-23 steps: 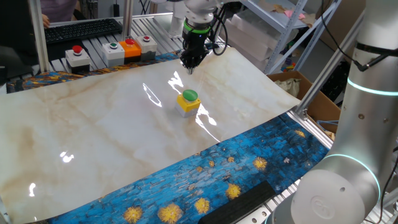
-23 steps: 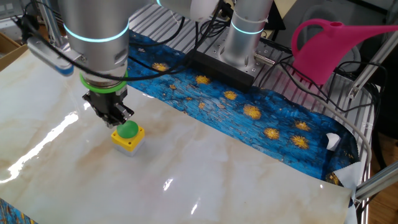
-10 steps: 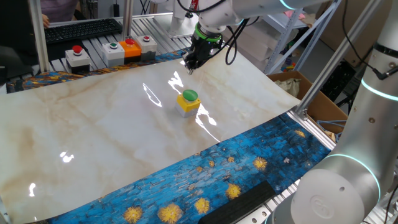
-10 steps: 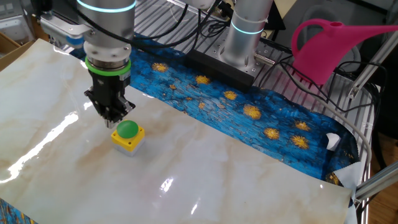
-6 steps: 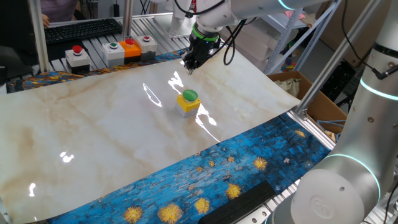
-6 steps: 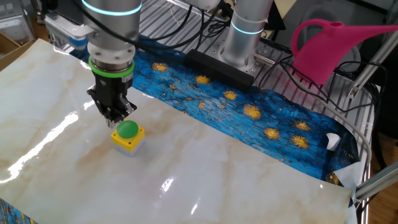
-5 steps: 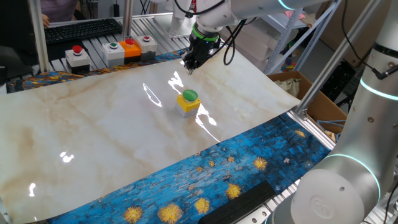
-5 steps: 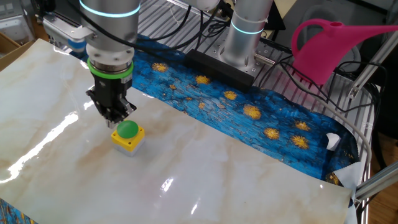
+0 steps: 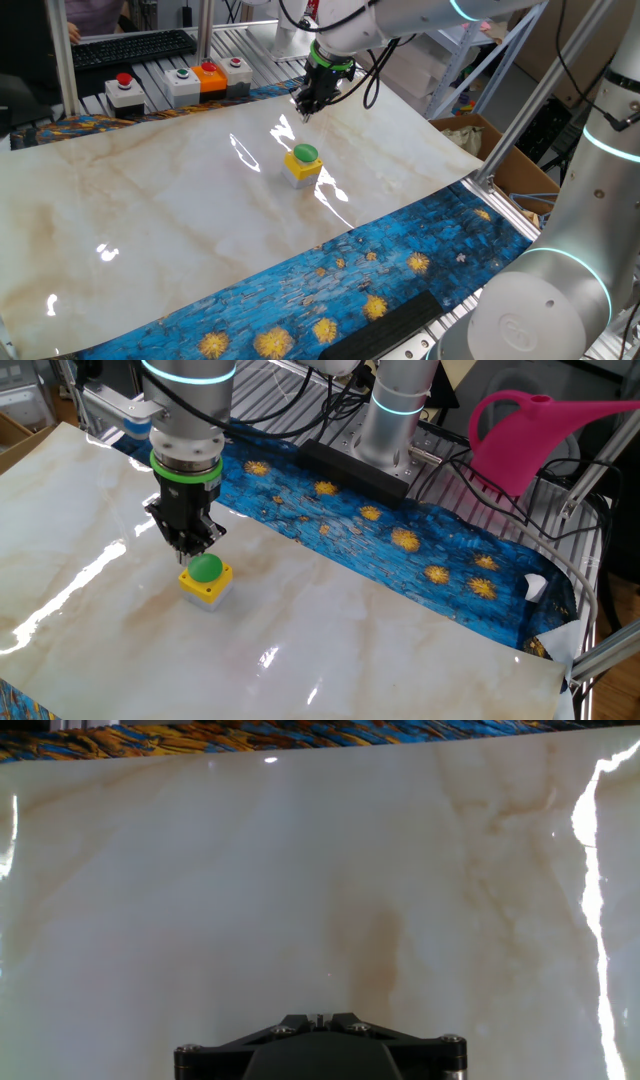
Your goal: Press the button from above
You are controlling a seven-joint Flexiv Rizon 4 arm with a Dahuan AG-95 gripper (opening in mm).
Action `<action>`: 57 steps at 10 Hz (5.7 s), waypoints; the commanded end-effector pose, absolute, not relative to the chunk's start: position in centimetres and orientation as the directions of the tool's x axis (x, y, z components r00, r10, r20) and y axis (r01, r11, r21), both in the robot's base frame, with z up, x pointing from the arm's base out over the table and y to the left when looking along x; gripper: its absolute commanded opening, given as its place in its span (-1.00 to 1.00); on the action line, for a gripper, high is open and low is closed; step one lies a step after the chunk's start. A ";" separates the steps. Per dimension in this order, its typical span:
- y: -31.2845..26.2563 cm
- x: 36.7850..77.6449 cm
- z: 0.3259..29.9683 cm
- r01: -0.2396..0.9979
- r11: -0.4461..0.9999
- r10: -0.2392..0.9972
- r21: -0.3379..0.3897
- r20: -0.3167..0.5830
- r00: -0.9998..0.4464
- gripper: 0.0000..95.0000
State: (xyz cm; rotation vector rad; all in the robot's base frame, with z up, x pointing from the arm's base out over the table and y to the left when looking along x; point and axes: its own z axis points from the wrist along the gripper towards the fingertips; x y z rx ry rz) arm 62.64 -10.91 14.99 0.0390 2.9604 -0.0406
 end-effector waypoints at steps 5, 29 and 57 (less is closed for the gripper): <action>-10.8 62.6 14.9 0.042 0.999 0.038 -0.018 -0.180 -0.983 -1.00; -10.8 62.7 15.0 0.187 0.982 0.179 -0.010 -0.241 -0.954 -1.00; -9.9 58.3 14.0 0.134 0.991 0.134 0.014 -0.230 -0.964 -1.00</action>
